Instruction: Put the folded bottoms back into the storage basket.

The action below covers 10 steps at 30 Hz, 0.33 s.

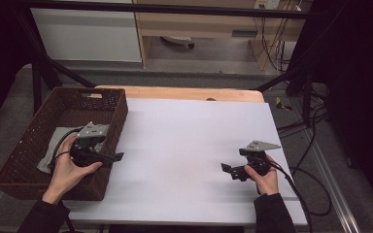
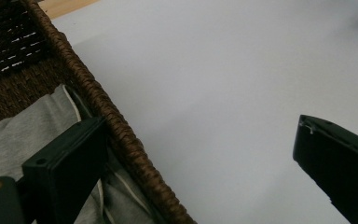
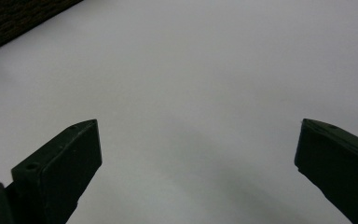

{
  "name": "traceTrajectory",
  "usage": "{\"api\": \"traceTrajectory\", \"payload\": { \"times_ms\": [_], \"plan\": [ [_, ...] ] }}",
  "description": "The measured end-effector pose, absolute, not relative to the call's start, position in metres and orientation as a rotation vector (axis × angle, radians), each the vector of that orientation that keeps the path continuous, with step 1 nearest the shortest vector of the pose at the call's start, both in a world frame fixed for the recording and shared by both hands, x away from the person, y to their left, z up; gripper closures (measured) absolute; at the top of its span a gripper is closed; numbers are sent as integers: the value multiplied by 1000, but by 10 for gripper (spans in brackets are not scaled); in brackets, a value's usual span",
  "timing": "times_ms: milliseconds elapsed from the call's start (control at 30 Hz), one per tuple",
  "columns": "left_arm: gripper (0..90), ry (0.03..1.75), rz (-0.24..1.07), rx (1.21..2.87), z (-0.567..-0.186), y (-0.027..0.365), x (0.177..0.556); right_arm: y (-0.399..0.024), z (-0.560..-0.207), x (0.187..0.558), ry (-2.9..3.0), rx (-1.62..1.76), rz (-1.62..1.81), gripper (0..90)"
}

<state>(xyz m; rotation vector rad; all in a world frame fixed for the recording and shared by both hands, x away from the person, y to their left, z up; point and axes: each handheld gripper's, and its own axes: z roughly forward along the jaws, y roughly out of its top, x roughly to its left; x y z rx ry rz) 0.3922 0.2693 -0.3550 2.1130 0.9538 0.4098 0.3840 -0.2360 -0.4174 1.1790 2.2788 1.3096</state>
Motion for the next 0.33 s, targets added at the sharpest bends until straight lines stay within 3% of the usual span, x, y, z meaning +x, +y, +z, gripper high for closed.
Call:
{"api": "traceTrajectory", "payload": {
  "times_ms": [333],
  "plan": [
    [26, 948, 412, 2119, -356, 270, 392, -240, -416, 381, 2266, 1174, 1330, 10]
  ]
}}
